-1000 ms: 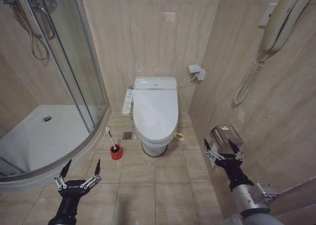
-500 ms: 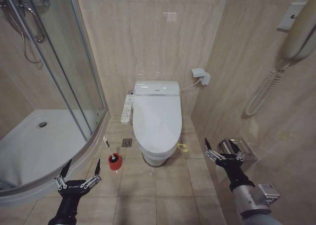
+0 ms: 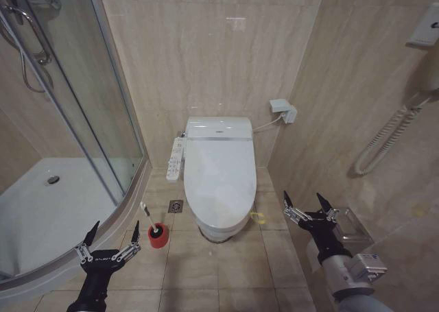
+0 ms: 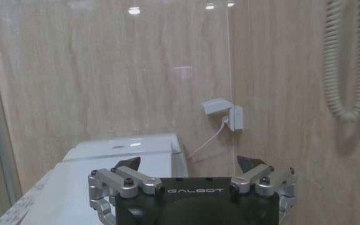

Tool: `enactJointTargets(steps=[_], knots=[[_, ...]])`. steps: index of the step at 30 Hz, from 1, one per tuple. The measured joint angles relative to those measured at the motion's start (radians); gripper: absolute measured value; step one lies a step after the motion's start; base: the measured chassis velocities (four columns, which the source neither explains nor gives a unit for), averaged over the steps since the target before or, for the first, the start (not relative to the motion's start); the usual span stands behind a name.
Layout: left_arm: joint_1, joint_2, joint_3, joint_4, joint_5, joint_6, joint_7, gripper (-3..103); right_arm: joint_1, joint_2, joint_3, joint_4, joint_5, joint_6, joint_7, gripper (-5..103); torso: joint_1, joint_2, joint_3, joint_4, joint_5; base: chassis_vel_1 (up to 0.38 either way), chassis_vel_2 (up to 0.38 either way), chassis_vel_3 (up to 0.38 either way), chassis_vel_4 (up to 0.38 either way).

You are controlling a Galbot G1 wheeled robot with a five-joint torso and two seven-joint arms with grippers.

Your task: Open the toilet lid, clean the toilet bowl with a toilet brush, close the toilet lid, and flush.

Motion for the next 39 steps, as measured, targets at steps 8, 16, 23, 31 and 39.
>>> enactJointTargets(steps=[8, 16, 23, 31, 39], knots=[[0.000, 0.000, 0.000, 0.000, 0.000, 0.000, 0.000, 100, 0.008, -0.004, -0.002, -0.009, 0.009, 0.003, 0.005, 100, 0.000, 0.000, 0.000, -0.0001, 0.0000, -0.124, 0.122, 0.121, -0.114], [0.000, 0.000, 0.000, 0.000, 0.000, 0.000, 0.000, 100, 0.016, -0.007, -0.001, -0.039, 0.015, 0.050, 0.011, 100, 0.000, 0.000, 0.000, 0.0001, 0.0001, -0.094, 0.094, 0.082, -0.093], [0.000, 0.000, 0.000, 0.000, 0.000, 0.000, 0.000, 100, 0.013, -0.009, -0.016, -0.058, 0.010, 0.075, 0.006, 100, 0.000, 0.000, 0.000, 0.0001, 0.0000, -0.006, 0.007, 0.007, -0.010], [0.000, 0.000, 0.000, 0.000, 0.000, 0.000, 0.000, 100, 0.010, -0.004, -0.021, -0.127, -0.055, 0.096, -0.007, 100, 0.000, 0.000, 0.000, 0.0001, 0.0000, 0.000, 0.000, 0.000, 0.000], [0.000, 0.000, 0.000, 0.000, 0.000, 0.000, 0.000, 100, -0.009, 0.021, -0.037, -0.234, -0.141, 0.153, -0.030, 100, 0.000, 0.000, 0.000, -0.0001, -0.0001, 0.000, 0.000, 0.000, 0.000]])
